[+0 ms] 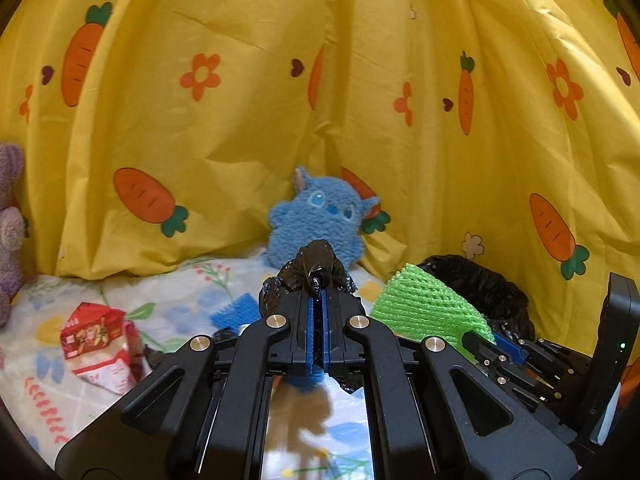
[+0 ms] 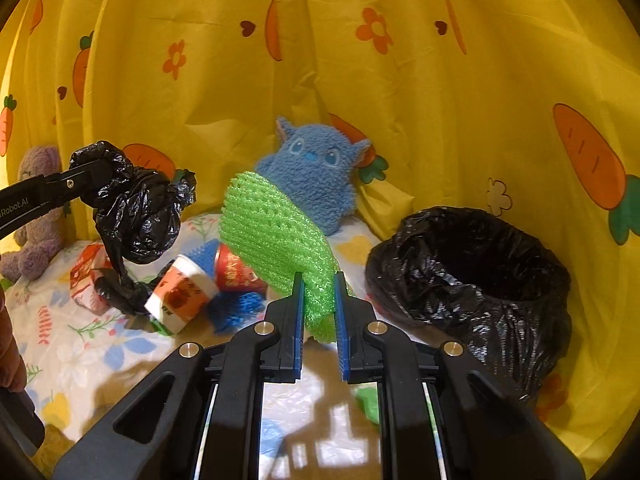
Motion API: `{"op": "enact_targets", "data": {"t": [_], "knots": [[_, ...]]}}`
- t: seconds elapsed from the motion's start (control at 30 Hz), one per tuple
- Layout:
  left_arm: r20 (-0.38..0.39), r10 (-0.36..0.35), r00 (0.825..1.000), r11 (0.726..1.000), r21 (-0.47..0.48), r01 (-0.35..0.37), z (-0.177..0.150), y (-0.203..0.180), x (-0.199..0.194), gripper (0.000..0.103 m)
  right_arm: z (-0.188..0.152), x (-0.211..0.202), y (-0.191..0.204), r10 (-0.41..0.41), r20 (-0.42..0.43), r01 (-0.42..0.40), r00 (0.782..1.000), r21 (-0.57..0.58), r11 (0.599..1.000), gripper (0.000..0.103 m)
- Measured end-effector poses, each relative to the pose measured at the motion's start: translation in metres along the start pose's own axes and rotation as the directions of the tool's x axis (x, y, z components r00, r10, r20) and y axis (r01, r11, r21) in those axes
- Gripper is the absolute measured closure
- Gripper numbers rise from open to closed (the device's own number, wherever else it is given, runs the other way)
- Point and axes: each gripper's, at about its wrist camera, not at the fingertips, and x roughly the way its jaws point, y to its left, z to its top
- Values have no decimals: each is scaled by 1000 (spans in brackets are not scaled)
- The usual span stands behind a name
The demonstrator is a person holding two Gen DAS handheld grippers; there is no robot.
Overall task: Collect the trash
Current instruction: 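Carry the green mesh and black bag over the trash bag and open both tools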
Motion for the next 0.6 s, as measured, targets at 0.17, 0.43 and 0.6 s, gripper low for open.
{"op": "enact_targets", "data": {"t": [0.17,0.43,0.6], "knots": [[-16,-109,994,994,29,109,6,-37,37,101,4,4,-33,-121,22,120,992,38,992,89],[-25,-251,968,965,76,252,16,-95,95,101,8,18,-81,-290,46,286,956,78,955,89],[-48,-303,952,949,78,306,16,-124,132,101,11,33,-108,-360,37,355,932,111,928,89]]}}
